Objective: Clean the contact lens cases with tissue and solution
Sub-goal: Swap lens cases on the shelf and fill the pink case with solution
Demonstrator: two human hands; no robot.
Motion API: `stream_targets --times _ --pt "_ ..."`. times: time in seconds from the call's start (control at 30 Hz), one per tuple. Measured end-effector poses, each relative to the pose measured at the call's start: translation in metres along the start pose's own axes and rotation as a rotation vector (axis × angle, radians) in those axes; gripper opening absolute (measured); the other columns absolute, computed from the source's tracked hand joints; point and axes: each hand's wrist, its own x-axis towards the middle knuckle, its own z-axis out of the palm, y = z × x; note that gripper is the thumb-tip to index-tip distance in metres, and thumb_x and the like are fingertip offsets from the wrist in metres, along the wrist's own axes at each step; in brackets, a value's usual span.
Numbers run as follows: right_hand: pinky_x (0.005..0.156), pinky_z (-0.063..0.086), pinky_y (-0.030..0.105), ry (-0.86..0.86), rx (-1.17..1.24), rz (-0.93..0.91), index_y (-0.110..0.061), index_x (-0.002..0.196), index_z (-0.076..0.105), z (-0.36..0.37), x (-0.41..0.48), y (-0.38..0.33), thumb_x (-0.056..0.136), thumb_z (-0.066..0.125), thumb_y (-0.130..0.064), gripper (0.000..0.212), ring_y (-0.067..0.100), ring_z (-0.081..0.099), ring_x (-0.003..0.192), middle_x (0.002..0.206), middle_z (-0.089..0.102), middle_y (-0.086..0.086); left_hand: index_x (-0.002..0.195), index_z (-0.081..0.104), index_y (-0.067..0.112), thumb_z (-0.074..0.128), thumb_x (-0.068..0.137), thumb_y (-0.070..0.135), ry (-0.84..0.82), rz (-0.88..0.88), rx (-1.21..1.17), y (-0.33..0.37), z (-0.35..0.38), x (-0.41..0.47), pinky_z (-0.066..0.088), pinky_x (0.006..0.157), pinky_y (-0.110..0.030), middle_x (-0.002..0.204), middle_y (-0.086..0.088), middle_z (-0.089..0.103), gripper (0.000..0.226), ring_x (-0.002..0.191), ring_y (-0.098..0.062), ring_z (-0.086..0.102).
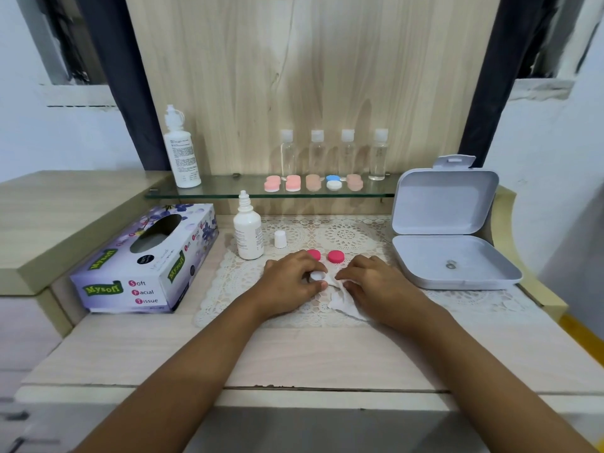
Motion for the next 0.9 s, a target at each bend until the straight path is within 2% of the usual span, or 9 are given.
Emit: stream_targets --times 0.1,0.13,0.23,0.37,0.5,0.63,0.77,0.9 --pt "0.082 0.044 0.037 0.005 -0.060 -0.017 -0.016 0.115 0.059 0.000 0.000 -0.004 0.081 0.026 -0.049 0.058 0.027 0.051 0.106 0.112 0.056 0.004 0.115 0.062 0.023 0.060 0.088 0.036 0.006 -0.002 0.001 0.001 0.000 0.000 0.035 0.098 -0.045 0.114 0.008 0.055 0.030 0.109 -0.011 0.050" --pt "0.077 0.045 0.038 0.024 -0.058 -0.023 -0.013 0.110 0.061 0.002 0.000 -0.005 0.079 0.027 -0.051 0.059 0.030 0.053 0.100 0.106 0.057 0.006 0.115 0.062 0.023 0.060 0.088 0.036 0.008 -0.004 0.001 0.001 0.000 -0.001 0.035 0.099 -0.044 0.115 0.008 0.055 0.030 0.110 -0.011 0.049" --pt "0.071 0.049 0.040 0.077 -0.019 0.000 -0.015 0.100 0.065 0.005 0.000 -0.002 0.078 0.038 -0.049 0.048 0.030 0.057 0.092 0.096 0.060 0.006 0.116 0.062 0.024 0.059 0.088 0.036 0.013 -0.008 0.007 0.002 0.000 0.000 0.033 0.100 -0.042 0.117 0.008 0.055 0.030 0.112 -0.010 0.049" --pt "0.087 0.043 0.040 0.049 0.113 0.010 -0.028 0.109 0.064 0.002 -0.001 0.005 0.089 0.047 -0.027 0.027 0.023 0.052 0.104 0.105 0.055 -0.001 0.115 0.062 0.024 0.059 0.088 0.035 0.008 -0.004 -0.006 0.002 0.000 0.000 0.034 0.100 -0.045 0.116 0.007 0.056 0.029 0.112 -0.011 0.049" --pt "0.086 0.043 0.038 0.044 0.102 0.001 -0.028 0.114 0.064 0.003 0.000 0.007 0.091 0.048 -0.025 0.028 0.024 0.052 0.103 0.106 0.057 0.001 0.114 0.063 0.023 0.060 0.088 0.035 0.003 -0.004 -0.009 0.001 0.000 0.000 0.035 0.099 -0.046 0.115 0.007 0.056 0.029 0.110 -0.011 0.049" --pt "0.081 0.046 0.039 0.104 0.016 -0.021 -0.024 0.115 0.063 0.006 0.000 0.002 0.089 0.048 -0.035 0.032 0.028 0.053 0.102 0.106 0.057 0.003 0.114 0.063 0.023 0.060 0.088 0.035 0.006 -0.003 -0.018 0.002 -0.001 -0.001 0.036 0.098 -0.046 0.114 0.006 0.056 0.029 0.109 -0.012 0.050" --pt "0.086 0.038 0.034 0.052 -0.072 -0.032 -0.018 0.123 0.053 0.005 0.002 0.000 0.096 0.040 -0.028 0.032 0.025 0.045 0.111 0.116 0.051 0.005 0.115 0.063 0.022 0.059 0.088 0.036 0.014 0.000 -0.007 0.003 -0.001 -0.002 0.035 0.099 -0.045 0.114 0.006 0.056 0.030 0.110 -0.012 0.050" --pt "0.085 0.036 0.033 0.048 -0.061 0.003 -0.018 0.118 0.054 0.004 0.002 -0.003 0.093 0.039 -0.035 0.033 0.024 0.045 0.110 0.114 0.050 0.004 0.114 0.063 0.023 0.060 0.088 0.036 0.020 0.003 0.003 0.002 0.000 -0.002 0.036 0.098 -0.045 0.114 0.005 0.056 0.029 0.111 -0.013 0.049"
